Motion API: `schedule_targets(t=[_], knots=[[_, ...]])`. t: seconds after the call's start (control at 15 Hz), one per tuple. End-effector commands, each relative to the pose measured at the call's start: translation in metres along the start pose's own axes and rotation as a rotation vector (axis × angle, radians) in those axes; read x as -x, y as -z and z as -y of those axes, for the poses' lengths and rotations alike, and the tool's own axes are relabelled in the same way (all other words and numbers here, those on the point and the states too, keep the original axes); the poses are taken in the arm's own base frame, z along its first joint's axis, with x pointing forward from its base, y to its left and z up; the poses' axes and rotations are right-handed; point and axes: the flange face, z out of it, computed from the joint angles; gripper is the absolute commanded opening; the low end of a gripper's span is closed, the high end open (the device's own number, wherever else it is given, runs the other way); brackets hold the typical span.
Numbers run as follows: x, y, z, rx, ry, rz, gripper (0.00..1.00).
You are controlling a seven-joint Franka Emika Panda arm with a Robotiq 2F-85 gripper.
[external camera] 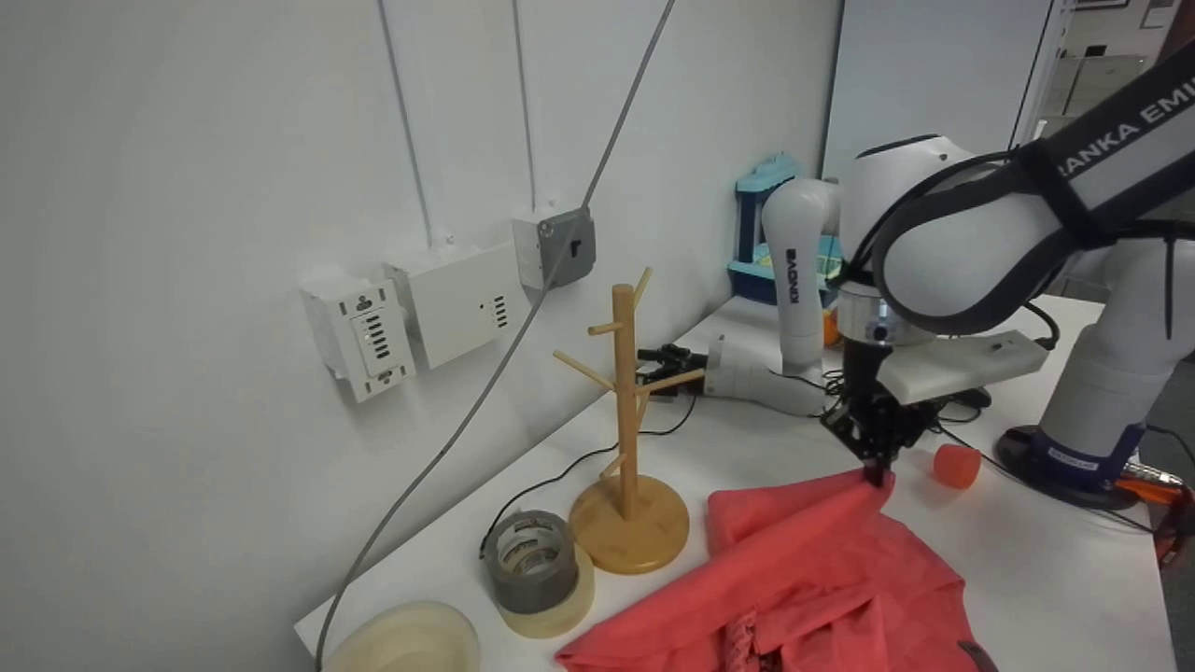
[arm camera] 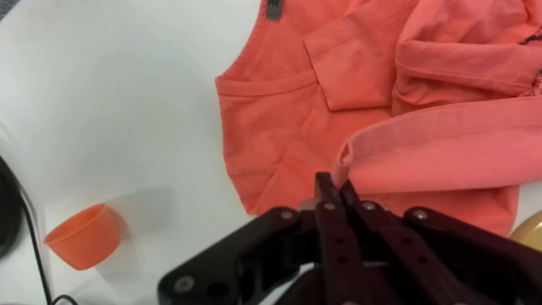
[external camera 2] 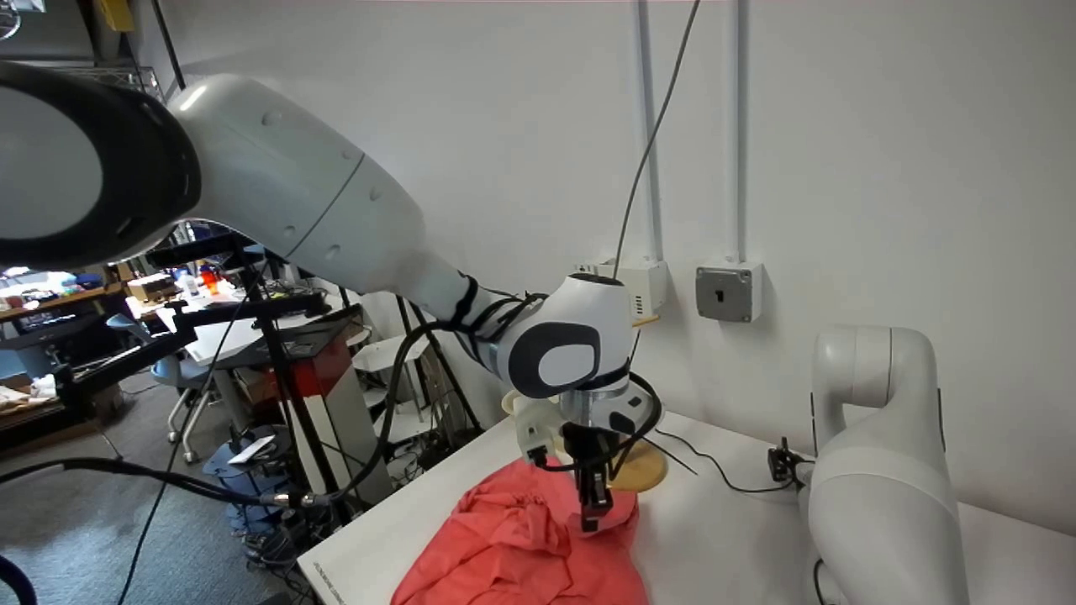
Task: Fold the shirt
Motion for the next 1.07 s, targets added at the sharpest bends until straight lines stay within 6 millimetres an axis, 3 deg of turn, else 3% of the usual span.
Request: schedule_targets(t=[0.0,0.33,0.4,0.47,1.0], knots=[[0.0126,0.0112,-0.0062,0.051,-0.041,0.046,0.01],[0.0179,0.0148,-0.0078,0.112,-0.118,0.058,0.01],[0.0184,0.0155,-0.008,0.133,-0.139,0.048,0.19],[0.0187,0.0163,-0.0082,0.152,-0.159,0.04,0.29],[0.0183,0.0175,-0.007,0.192,-0.155,-0.006,0.87]])
